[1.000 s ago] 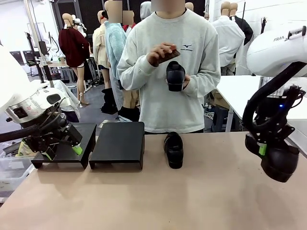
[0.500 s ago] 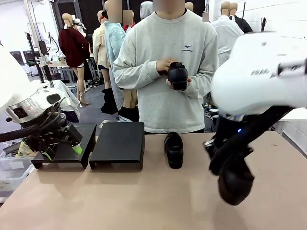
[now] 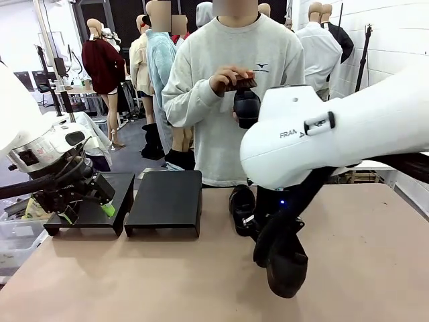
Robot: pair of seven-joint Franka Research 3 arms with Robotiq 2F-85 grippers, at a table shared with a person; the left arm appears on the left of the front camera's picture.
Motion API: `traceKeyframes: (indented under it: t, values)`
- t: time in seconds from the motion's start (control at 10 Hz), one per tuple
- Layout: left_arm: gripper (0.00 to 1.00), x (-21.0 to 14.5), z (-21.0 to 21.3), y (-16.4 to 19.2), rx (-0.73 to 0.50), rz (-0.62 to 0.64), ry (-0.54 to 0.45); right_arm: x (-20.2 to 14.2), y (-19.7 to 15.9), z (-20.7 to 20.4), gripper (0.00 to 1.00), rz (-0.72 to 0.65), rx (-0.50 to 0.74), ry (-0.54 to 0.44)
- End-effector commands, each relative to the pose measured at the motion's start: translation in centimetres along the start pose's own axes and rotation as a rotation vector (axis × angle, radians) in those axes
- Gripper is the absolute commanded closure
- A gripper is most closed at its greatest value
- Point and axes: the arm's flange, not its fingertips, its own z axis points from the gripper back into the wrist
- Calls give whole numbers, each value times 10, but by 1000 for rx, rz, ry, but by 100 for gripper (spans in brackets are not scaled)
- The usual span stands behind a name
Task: Organize the shoes by placing them on the stand.
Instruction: Pick up one Shoe and place it in the middle of the table.
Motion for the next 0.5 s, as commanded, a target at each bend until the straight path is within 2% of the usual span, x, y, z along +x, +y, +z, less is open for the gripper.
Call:
traceKeyframes:
  t: [0.0,0.4]
  values:
    - [0,-1,-1,0,3,-2,-1,14,25,-5,100,-35,-82,7]
    - [0,-1,-1,0,3,-2,-1,22,37,-36,100,-41,-136,53]
